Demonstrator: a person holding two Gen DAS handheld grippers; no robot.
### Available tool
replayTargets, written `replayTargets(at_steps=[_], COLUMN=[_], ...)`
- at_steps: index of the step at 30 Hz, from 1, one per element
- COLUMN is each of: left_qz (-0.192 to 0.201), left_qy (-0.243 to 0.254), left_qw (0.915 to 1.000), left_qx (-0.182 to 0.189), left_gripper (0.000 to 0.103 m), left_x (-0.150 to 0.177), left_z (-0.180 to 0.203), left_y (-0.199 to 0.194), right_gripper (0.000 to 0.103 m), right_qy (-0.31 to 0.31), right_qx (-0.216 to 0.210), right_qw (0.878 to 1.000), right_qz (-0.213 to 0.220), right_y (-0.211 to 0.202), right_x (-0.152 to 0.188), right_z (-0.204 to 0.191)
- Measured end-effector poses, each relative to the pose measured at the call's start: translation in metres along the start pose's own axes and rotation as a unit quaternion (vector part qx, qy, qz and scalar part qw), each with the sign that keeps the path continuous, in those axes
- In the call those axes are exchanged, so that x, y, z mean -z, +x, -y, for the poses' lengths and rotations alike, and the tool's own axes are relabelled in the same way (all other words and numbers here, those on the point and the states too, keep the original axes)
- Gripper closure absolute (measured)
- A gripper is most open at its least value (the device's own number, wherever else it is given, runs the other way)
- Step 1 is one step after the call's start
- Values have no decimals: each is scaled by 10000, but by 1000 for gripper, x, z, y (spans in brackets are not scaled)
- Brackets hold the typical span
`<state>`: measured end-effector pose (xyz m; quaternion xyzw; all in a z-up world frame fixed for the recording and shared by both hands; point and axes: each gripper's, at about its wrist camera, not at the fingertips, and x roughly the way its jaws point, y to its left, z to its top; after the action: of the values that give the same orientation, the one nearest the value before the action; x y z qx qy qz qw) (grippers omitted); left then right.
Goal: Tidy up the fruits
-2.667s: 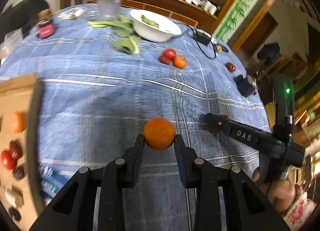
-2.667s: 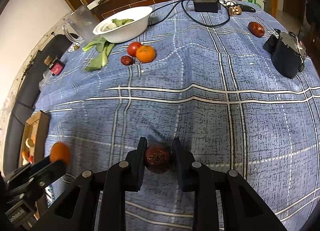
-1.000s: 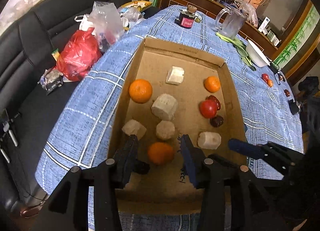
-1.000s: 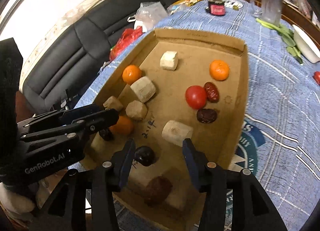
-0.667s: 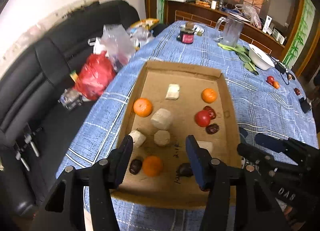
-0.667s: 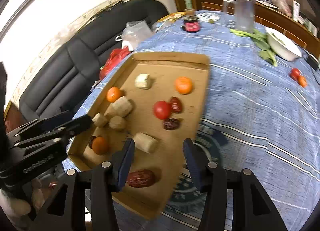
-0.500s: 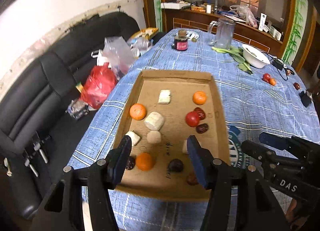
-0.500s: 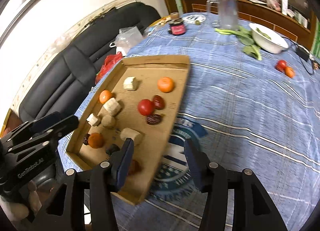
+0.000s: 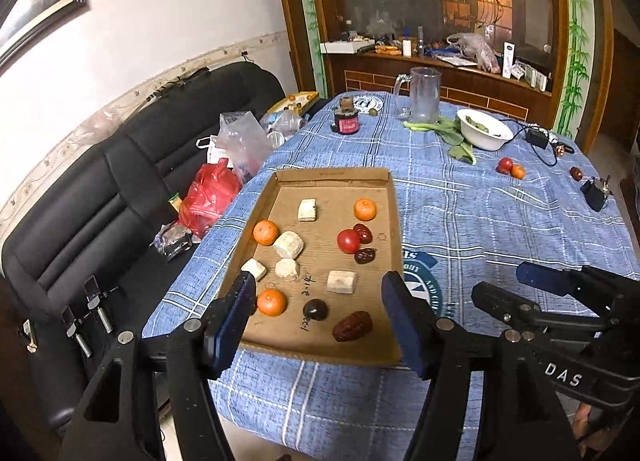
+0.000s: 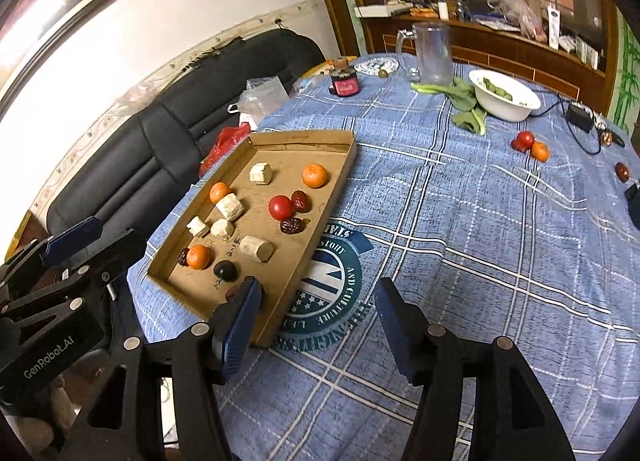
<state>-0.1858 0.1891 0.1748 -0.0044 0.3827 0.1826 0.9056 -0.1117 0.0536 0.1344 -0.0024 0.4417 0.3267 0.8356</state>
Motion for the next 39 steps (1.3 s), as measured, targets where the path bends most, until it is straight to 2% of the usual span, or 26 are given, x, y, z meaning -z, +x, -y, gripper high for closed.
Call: replayTargets(at_steps=[6, 13, 16, 19, 21, 22, 24, 26, 30, 39], left_qz=[226, 467, 844, 1477, 1785, 1803, 1594, 1335, 841, -28], left_qy=[-64, -233, -481, -768, -907, -927, -851, -719, -974, -1383], left_qw=[9997, 9982, 9946, 9854, 9790, 9781, 9795, 9818, 9890, 9899], left_qx=[-92, -284, -370, -369, -383, -481, -892, -1144, -723, -306], left_gripper=[31, 29, 18, 1, 0, 0, 0, 0, 0, 0], left_x=[6, 10, 12, 13, 16, 17, 16, 16, 17, 31], left_z=[5, 2, -5, -14, -19, -19, -15, -11, -21, -39], left_y=[-23, -41, -58, -84, -93, -94, -87, -77, -59, -17], right_gripper=[35, 33, 32, 32, 31, 29, 28, 28, 27, 25], right_qy=[-136, -289, -364, -476, -529, -555, -599, -635, -706, -667], right_qx=[15, 2, 9, 24, 28, 31, 39, 44, 66, 245], right_qw=[9998, 9994, 9991, 9985, 9982, 9980, 9978, 9977, 9973, 9975], right_qz=[109, 203, 222, 279, 295, 293, 277, 237, 166, -10], right_y=[-16, -25, -27, -29, -29, -29, -27, -25, -20, -4], right_x=[7, 10, 12, 13, 14, 15, 16, 18, 21, 22], right_z=[-3, -7, -12, -18, -21, -24, -26, -29, -35, -37])
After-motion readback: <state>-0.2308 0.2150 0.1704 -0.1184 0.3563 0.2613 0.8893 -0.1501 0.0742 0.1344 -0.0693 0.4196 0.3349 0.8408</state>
